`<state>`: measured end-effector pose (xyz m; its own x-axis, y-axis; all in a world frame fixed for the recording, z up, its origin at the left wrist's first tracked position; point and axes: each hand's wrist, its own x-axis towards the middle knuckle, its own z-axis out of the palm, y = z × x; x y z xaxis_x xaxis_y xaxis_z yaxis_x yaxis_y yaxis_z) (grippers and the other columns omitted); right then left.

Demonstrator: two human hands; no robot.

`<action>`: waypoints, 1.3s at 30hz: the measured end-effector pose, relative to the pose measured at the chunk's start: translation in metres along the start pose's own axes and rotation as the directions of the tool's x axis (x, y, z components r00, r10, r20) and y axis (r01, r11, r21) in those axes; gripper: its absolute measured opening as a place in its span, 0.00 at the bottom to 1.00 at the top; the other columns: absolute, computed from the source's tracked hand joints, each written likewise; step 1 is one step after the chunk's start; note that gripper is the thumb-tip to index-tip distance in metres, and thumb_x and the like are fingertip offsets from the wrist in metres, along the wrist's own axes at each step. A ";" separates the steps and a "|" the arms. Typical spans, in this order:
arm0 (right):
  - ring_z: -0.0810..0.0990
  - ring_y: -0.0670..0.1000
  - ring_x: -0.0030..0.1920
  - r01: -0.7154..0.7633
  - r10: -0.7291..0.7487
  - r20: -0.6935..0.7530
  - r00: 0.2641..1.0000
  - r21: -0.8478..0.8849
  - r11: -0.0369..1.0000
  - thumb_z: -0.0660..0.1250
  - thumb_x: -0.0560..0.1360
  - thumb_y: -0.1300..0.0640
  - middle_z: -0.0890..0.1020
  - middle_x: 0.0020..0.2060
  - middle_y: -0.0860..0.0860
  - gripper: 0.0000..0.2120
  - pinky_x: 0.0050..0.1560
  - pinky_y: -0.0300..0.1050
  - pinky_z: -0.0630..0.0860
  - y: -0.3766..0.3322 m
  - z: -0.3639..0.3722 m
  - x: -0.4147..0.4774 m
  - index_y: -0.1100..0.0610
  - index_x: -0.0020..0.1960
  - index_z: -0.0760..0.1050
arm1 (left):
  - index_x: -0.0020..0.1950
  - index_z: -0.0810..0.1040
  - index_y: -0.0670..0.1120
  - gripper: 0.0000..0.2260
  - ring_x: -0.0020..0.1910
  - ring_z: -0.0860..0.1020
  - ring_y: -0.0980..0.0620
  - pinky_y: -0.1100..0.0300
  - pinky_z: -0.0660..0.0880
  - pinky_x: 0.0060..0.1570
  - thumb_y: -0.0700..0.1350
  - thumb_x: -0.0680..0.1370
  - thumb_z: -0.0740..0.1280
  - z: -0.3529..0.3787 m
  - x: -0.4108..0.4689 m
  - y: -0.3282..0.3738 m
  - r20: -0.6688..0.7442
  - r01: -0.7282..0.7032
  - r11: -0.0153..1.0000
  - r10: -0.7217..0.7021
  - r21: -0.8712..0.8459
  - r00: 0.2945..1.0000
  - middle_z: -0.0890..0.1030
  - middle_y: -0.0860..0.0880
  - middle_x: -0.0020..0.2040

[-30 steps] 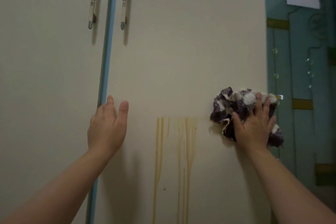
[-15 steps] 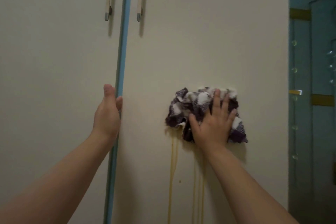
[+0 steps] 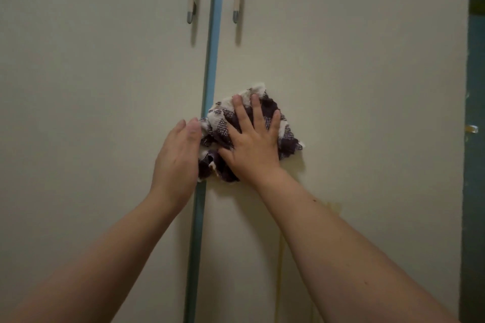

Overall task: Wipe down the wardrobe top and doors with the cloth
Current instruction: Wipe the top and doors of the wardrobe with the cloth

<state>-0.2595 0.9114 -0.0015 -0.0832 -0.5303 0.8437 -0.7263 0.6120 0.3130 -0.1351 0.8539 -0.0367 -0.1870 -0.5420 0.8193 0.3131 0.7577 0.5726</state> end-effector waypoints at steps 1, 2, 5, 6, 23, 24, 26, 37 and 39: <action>0.32 0.58 0.74 0.024 -0.024 -0.009 1.000 0.007 1.000 0.58 0.75 0.40 0.39 0.76 0.50 0.31 0.66 0.65 0.28 -0.001 0.002 0.001 0.44 0.75 0.54 | 0.71 0.66 0.49 0.23 0.72 0.59 0.56 0.65 0.51 0.67 0.57 0.80 0.49 -0.001 -0.001 -0.001 0.005 -0.025 0.996 0.024 0.083 1.000 0.65 0.51 0.72; 0.36 0.58 0.75 0.056 -0.056 -0.043 0.998 0.009 0.998 0.57 0.75 0.40 0.43 0.77 0.50 0.30 0.66 0.65 0.29 -0.003 0.006 0.001 0.44 0.75 0.56 | 0.72 0.64 0.49 0.25 0.73 0.55 0.55 0.64 0.48 0.67 0.59 0.78 0.48 -0.002 -0.002 -0.003 0.021 -0.050 0.987 0.047 0.152 0.999 0.60 0.50 0.74; 0.54 0.60 0.74 0.098 -0.097 -0.196 0.976 0.000 0.995 0.51 0.72 0.39 0.63 0.74 0.52 0.29 0.69 0.66 0.42 -0.011 0.021 -0.011 0.46 0.71 0.66 | 0.72 0.62 0.51 0.29 0.74 0.53 0.54 0.60 0.48 0.69 0.61 0.74 0.45 0.000 -0.009 -0.003 0.099 -0.110 0.967 0.089 0.229 0.991 0.58 0.50 0.75; 0.56 0.60 0.74 0.109 -0.103 -0.215 0.971 0.017 0.994 0.50 0.72 0.39 0.65 0.73 0.52 0.29 0.68 0.66 0.45 -0.015 0.029 -0.020 0.47 0.70 0.66 | 0.72 0.62 0.52 0.29 0.74 0.53 0.54 0.58 0.48 0.70 0.61 0.74 0.45 0.003 -0.013 -0.003 0.126 -0.120 0.965 0.092 0.235 0.988 0.58 0.50 0.75; 0.60 0.56 0.73 0.162 -0.149 -0.312 0.938 0.017 0.987 0.61 0.71 0.43 0.69 0.70 0.50 0.24 0.68 0.68 0.52 0.035 0.061 -0.118 0.47 0.66 0.71 | 0.76 0.50 0.52 0.34 0.75 0.48 0.42 0.45 0.52 0.72 0.63 0.75 0.57 0.062 -0.059 -0.016 0.160 0.031 0.815 -0.150 0.579 0.976 0.43 0.41 0.76; 0.60 0.57 0.73 0.144 -0.134 -0.324 0.937 0.007 0.990 0.61 0.70 0.43 0.68 0.70 0.51 0.25 0.67 0.68 0.53 0.048 0.060 -0.125 0.47 0.67 0.69 | 0.76 0.50 0.51 0.35 0.75 0.48 0.42 0.45 0.51 0.72 0.64 0.74 0.57 0.064 -0.061 -0.017 0.147 0.046 0.815 -0.159 0.578 0.976 0.43 0.41 0.76; 0.61 0.57 0.72 0.106 -0.104 -0.333 0.937 -0.013 0.994 0.61 0.70 0.42 0.67 0.71 0.51 0.27 0.67 0.68 0.54 0.073 0.058 -0.140 0.46 0.68 0.66 | 0.76 0.51 0.51 0.36 0.75 0.46 0.42 0.45 0.50 0.72 0.67 0.73 0.55 0.068 -0.065 -0.020 0.127 0.072 0.817 -0.175 0.572 0.976 0.42 0.40 0.76; 0.52 0.58 0.73 -0.235 0.256 -0.273 0.927 0.109 0.966 0.56 0.71 0.41 0.57 0.73 0.52 0.30 0.68 0.68 0.45 0.212 0.041 -0.209 0.40 0.72 0.53 | 0.76 0.50 0.52 0.32 0.75 0.44 0.42 0.48 0.46 0.71 0.63 0.76 0.55 0.073 -0.070 -0.031 0.106 0.062 0.837 -0.142 0.543 0.984 0.41 0.41 0.76; 0.52 0.58 0.73 -0.300 0.330 -0.271 0.905 0.146 0.943 0.55 0.71 0.41 0.56 0.73 0.52 0.29 0.67 0.70 0.45 0.214 0.043 -0.218 0.40 0.71 0.52 | 0.75 0.51 0.53 0.31 0.74 0.44 0.42 0.48 0.47 0.71 0.63 0.76 0.54 0.073 -0.070 -0.031 0.108 0.052 0.838 -0.131 0.544 0.986 0.41 0.41 0.76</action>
<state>-0.4259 1.1328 -0.1370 -0.1301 -0.1191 0.9843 -0.7595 0.6501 -0.0217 -0.1993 0.8947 -0.1102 -0.3252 -0.5940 0.7358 -0.2537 0.8044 0.5372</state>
